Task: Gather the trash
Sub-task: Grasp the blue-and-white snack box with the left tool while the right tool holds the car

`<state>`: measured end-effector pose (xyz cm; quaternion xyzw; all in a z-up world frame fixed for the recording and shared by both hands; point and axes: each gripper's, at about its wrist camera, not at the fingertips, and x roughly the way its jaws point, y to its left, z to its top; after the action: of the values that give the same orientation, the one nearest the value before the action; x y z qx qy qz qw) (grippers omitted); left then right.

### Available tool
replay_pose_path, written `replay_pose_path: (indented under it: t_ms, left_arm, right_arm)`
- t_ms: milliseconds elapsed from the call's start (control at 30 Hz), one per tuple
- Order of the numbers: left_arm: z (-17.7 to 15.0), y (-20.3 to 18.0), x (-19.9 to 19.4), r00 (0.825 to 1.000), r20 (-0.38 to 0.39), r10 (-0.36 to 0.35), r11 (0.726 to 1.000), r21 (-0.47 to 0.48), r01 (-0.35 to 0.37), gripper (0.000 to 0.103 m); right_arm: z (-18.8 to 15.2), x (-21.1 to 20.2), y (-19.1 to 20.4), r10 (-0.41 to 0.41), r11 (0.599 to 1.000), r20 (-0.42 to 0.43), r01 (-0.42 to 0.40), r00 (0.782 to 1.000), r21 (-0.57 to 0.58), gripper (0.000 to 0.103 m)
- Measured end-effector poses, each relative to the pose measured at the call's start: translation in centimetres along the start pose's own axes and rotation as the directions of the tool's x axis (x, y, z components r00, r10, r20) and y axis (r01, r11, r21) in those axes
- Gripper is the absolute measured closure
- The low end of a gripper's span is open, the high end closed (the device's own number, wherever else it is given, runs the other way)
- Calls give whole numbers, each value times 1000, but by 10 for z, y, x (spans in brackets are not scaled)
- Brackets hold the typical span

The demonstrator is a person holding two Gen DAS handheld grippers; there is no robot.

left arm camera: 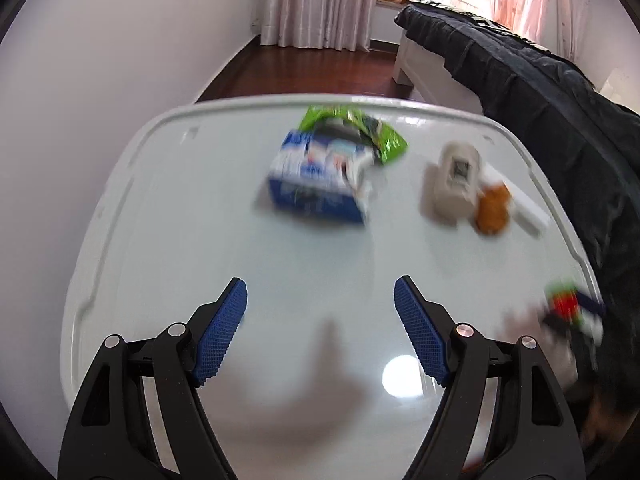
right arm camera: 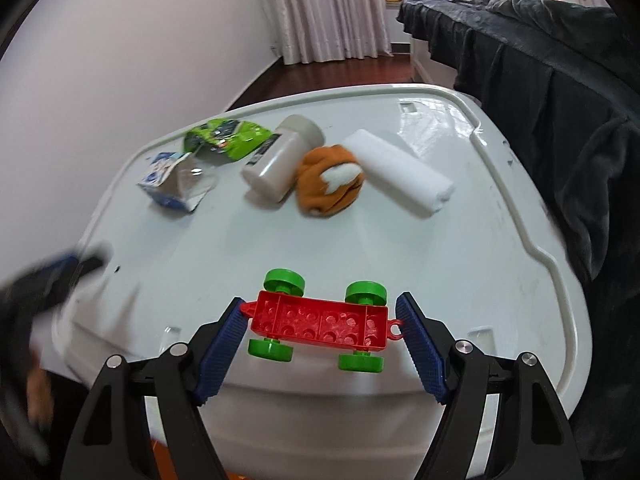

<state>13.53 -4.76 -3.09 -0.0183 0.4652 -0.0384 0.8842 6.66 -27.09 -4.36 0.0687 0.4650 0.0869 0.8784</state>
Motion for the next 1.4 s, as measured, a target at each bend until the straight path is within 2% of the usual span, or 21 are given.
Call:
replay_pose_path:
  t_ms: [67, 200, 433, 533, 633, 700, 867, 1133, 1233, 1400]
  left_arm:
    - [19, 0, 17, 998, -14, -55, 998, 29, 56, 28]
    - [49, 2, 45, 993, 3, -120, 990, 81, 119, 28]
    - [66, 1, 62, 983, 36, -180, 980, 97, 176, 28]
    - [64, -9, 64, 988, 39, -147, 978, 154, 140, 28]
    - [62, -15, 70, 996, 43, -82, 975, 212, 72, 28]
    - [61, -12, 71, 996, 53, -67, 976, 210, 55, 28]
    - [63, 5, 66, 994, 68, -87, 979, 189, 72, 28]
    - [59, 8, 71, 997, 79, -27, 979, 203, 11, 28]
    - [58, 8, 76, 997, 77, 18, 982, 185, -32, 28]
    - [56, 10, 83, 996, 71, 54, 985, 161, -64, 30]
  right_arm:
    - [0, -3, 1, 9, 1000, 10, -9, 1000, -10, 28]
    - [1, -3, -5, 26, 1000, 24, -26, 999, -4, 28]
    - [6, 0, -9, 61, 998, 25, -61, 998, 28, 28]
    - [7, 1, -7, 70, 997, 26, -71, 997, 24, 28]
    - [8, 1, -5, 78, 997, 28, -79, 997, 23, 28]
    - [8, 1, -4, 79, 997, 31, -79, 996, 18, 28]
    - [9, 0, -5, 86, 996, 29, -87, 996, 26, 28]
    - [10, 0, -6, 87, 996, 32, -88, 996, 32, 28]
    - [9, 0, -5, 87, 996, 29, -87, 996, 25, 28]
    - [9, 2, -7, 94, 995, 23, -94, 995, 32, 28]
